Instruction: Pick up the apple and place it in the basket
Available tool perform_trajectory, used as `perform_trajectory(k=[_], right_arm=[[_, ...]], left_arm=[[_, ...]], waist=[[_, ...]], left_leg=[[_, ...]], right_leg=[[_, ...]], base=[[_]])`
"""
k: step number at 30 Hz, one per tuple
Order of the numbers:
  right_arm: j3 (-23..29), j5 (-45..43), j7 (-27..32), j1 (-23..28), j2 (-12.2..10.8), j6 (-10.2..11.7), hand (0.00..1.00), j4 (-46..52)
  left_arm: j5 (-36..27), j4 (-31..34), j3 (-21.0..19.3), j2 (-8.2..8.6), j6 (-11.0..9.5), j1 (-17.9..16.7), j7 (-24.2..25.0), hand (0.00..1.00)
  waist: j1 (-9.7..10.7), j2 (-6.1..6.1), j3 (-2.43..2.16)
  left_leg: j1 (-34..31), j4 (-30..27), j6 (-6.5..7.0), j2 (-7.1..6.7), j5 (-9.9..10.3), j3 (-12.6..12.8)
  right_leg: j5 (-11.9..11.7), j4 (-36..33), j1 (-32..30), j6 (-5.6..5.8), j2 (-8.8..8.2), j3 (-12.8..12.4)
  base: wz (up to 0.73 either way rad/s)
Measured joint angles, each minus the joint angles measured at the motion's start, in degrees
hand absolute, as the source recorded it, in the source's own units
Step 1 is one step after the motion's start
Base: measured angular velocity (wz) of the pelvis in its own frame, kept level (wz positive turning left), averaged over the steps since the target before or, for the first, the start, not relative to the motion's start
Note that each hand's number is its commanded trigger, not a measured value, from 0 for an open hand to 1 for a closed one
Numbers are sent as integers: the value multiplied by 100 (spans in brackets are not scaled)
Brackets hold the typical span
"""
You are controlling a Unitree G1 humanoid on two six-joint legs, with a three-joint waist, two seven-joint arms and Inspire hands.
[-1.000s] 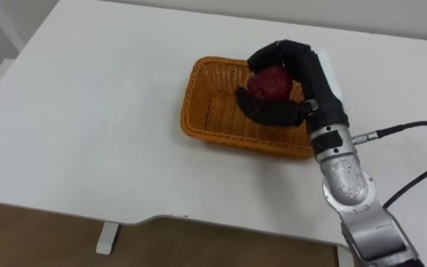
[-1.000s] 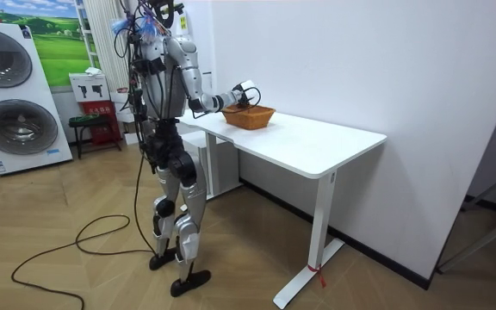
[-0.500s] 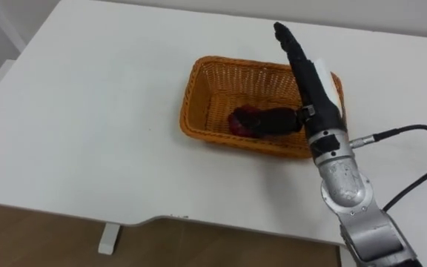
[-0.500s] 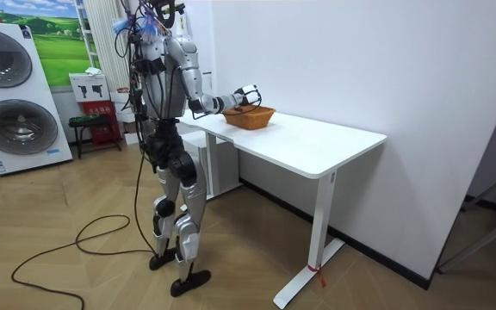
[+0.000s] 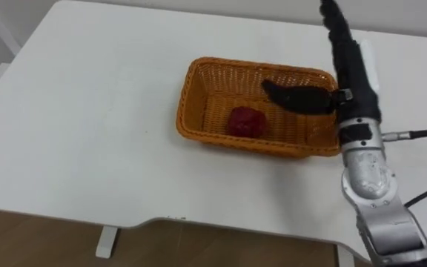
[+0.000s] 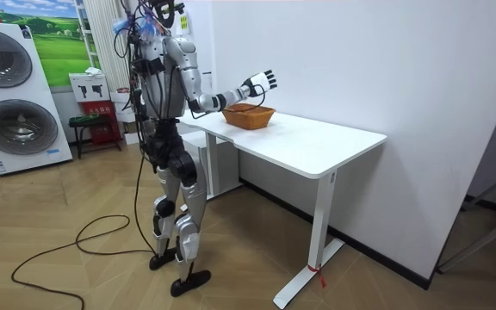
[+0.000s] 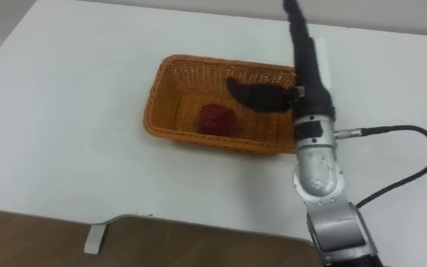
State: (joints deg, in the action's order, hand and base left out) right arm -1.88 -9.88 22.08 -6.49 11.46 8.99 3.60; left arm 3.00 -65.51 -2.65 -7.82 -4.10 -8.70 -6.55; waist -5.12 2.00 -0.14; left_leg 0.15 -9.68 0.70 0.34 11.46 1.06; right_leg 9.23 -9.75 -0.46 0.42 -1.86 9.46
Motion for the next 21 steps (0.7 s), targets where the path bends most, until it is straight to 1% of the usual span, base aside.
perform_trajectory(k=[1,2,3,4,5,6,7,8,9,10,11,12,14,16,17,18,19,20,21], right_arm=[[207,2,223,0,4,49,0,21],[454,55,423,28,10,49,0,83],[596,78,546,58,16,50,0,138],[861,155,811,68,49,92,0,163],[1168,232,1097,75,128,124,0,171],[1314,234,1237,85,169,140,0,171],[1610,232,1492,114,218,183,0,171],[1919,232,1751,148,218,244,0,169],[2064,234,1895,171,219,274,0,163],[2325,234,2188,220,236,383,0,71],[2596,273,2447,280,270,435,0,-100],[2717,318,2554,330,294,429,0,-168],[3136,350,2955,371,313,426,0,-581],[3356,433,3206,463,324,406,0,-976],[3435,597,3325,588,349,382,0,-1212],[3471,691,3370,662,359,348,0,-1306],[3481,895,3457,864,370,287,0,-1462],[3468,1161,3499,1035,370,236,0,-1639],[3469,1269,3514,1068,370,201,0,-1804]], left_arm=[[0,-58,-66,6,0,-19,-40,0],[-11,-83,-147,3,-25,-106,-75,0],[-20,-85,-180,0,-32,-151,-96,0],[-15,-96,-195,-8,-34,-260,-181,0],[7,-93,-300,-9,-35,-349,-212,0],[14,-90,-352,-13,-34,-389,-228,0],[58,-86,-427,-38,-35,-464,-260,0],[76,-88,-534,-60,-35,-515,-267,0],[78,-88,-587,-65,-35,-540,-280,0],[107,-87,-683,-67,-32,-586,-292,0],[169,-79,-797,-65,-28,-610,-292,0],[171,-74,-838,-66,-27,-613,-293,0],[172,-12,-917,-52,14,-658,-296,0],[173,106,-960,-48,95,-661,-296,0],[171,162,-964,-53,144,-665,-294,0],[171,195,-964,-53,166,-659,-289,0],[173,277,-964,-55,202,-663,-284,0],[171,368,-962,-62,270,-650,-284,0],[171,401,-966,-64,299,-640,-285,0]], waist=[[43,9,-11],[86,25,-30],[120,32,-32],[215,39,-35],[277,59,-43],[305,72,-38],[377,97,-26],[431,114,-13],[468,119,-11],[506,121,-5],[551,125,0],[558,126,1],[708,100,14],[778,105,13],[791,110,11],[794,91,2],[809,107,10],[829,77,-12],[834,67,-17]], left_leg=[[57,7,0,3,0,13],[101,12,0,4,0,25],[127,16,0,4,0,27],[168,19,0,1,0,21],[187,24,0,-2,0,26],[190,27,0,-2,0,31],[188,26,0,-1,0,37],[170,15,0,2,0,37],[156,1,0,2,1,38],[154,-24,-1,3,1,52],[139,-62,-1,2,2,58],[136,-67,-1,2,3,58],[121,-70,-4,8,5,58],[99,-67,-4,6,6,58],[90,-69,-3,7,5,98],[86,-70,-2,7,5,115],[73,-70,0,4,4,128],[44,-74,0,2,4,139],[36,-73,1,2,3,147]], right_leg=[[0,4,42,0,2,-5],[0,9,86,0,3,-2],[0,10,111,0,3,1],[0,11,166,0,0,18],[0,11,173,0,-1,15],[0,15,173,0,-1,19],[0,14,168,1,-1,22],[1,13,158,1,0,19],[1,12,152,1,0,18],[0,8,151,1,-1,10],[0,-2,151,0,-4,12],[0,-7,150,0,-4,13],[0,-15,143,-1,3,-4],[0,-45,116,-1,6,-37],[2,-87,71,0,9,-94],[2,-88,62,0,9,-110],[1,-97,41,0,7,-127],[-2,-100,12,4,6,-140],[-5,-101,2,7,6,-146]], base=[[-5],[-6],[0],[3],[0],[-3],[0],[0],[0],[0],[0],[0],[0],[-5],[-13],[-14],[-7],[-6],[-5]])
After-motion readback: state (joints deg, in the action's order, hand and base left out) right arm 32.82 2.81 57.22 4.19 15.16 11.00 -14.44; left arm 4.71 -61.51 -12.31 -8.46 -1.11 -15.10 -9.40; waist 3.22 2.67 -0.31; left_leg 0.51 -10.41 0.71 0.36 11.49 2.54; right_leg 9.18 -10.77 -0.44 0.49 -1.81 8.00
